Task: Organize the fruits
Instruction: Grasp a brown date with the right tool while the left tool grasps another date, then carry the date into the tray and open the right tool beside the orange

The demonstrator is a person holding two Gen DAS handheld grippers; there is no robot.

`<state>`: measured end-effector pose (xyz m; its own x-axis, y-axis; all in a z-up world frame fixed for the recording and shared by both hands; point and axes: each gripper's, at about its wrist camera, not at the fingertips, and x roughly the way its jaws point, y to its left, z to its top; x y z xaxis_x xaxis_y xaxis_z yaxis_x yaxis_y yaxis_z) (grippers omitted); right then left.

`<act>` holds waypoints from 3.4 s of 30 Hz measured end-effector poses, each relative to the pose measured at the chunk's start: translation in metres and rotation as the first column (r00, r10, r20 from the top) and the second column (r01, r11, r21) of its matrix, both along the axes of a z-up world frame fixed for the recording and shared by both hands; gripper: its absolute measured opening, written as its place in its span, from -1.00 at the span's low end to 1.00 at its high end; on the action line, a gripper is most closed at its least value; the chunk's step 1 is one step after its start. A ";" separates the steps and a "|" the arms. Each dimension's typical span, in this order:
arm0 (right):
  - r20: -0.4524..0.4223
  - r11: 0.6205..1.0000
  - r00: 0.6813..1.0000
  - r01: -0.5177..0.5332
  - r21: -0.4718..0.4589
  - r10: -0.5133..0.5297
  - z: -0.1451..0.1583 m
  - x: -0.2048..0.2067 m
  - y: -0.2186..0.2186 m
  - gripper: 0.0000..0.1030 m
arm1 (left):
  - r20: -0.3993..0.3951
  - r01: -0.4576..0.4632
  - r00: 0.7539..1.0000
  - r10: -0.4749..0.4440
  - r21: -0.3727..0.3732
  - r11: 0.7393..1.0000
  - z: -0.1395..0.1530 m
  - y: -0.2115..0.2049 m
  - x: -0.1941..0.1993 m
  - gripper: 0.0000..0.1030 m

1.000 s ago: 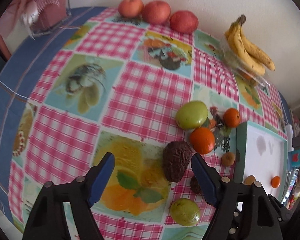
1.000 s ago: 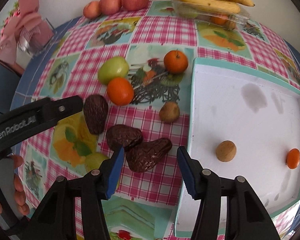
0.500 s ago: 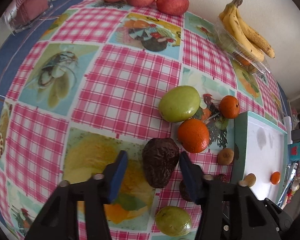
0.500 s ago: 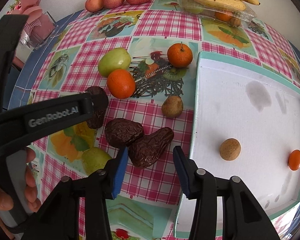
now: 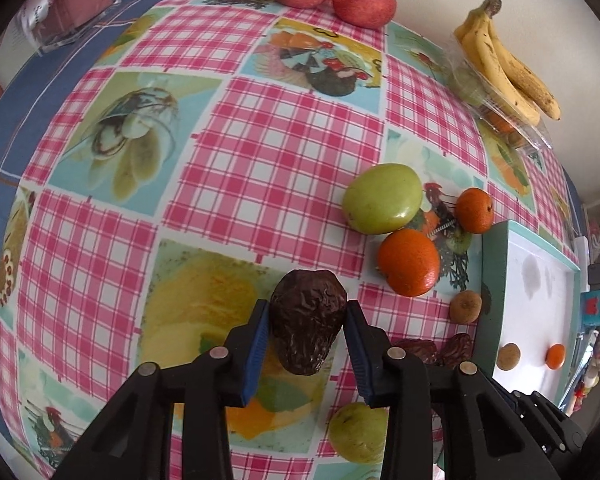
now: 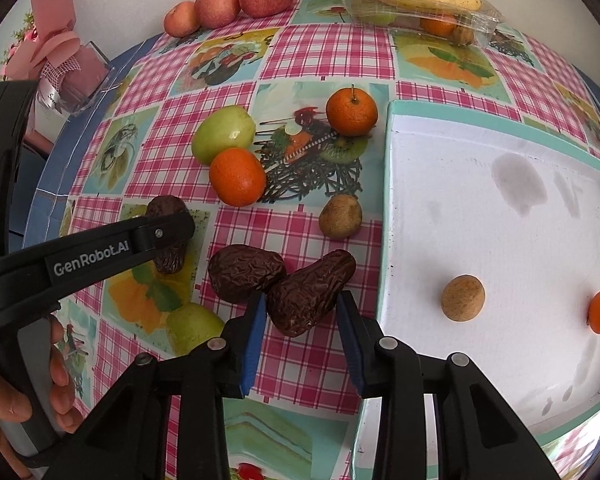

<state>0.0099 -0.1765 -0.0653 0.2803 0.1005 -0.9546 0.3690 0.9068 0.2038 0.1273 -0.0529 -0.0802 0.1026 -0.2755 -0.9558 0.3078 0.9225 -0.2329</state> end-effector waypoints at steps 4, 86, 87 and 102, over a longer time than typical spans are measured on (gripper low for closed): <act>0.010 1.000 1.000 0.006 -0.001 -0.006 0.002 -0.001 -0.001 -0.29 | 0.003 -0.016 1.000 0.016 0.015 1.000 0.000 0.006 -0.001 -0.23; 0.152 0.874 0.900 0.434 -0.219 -0.409 0.088 -0.130 -0.160 -0.29 | 0.237 0.481 0.846 -0.477 0.042 0.875 0.075 -0.133 -0.161 -0.24; 0.142 0.876 0.901 0.432 -0.216 -0.409 0.084 -0.130 -0.161 -0.28 | 0.234 0.486 0.845 -0.482 0.044 0.873 0.073 -0.134 -0.162 -0.24; 0.002 0.912 0.926 0.372 -0.173 -0.378 0.031 -0.119 -0.156 -0.28 | 0.133 0.492 0.858 -0.496 0.066 0.868 0.038 -0.142 -0.164 -0.24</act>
<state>-0.1094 -0.3328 -0.0342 0.2364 -0.1677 -0.9571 0.6921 0.7204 0.0447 -0.0368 -0.1949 -0.0426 0.0946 -0.2987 -0.9496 0.7522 0.6463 -0.1283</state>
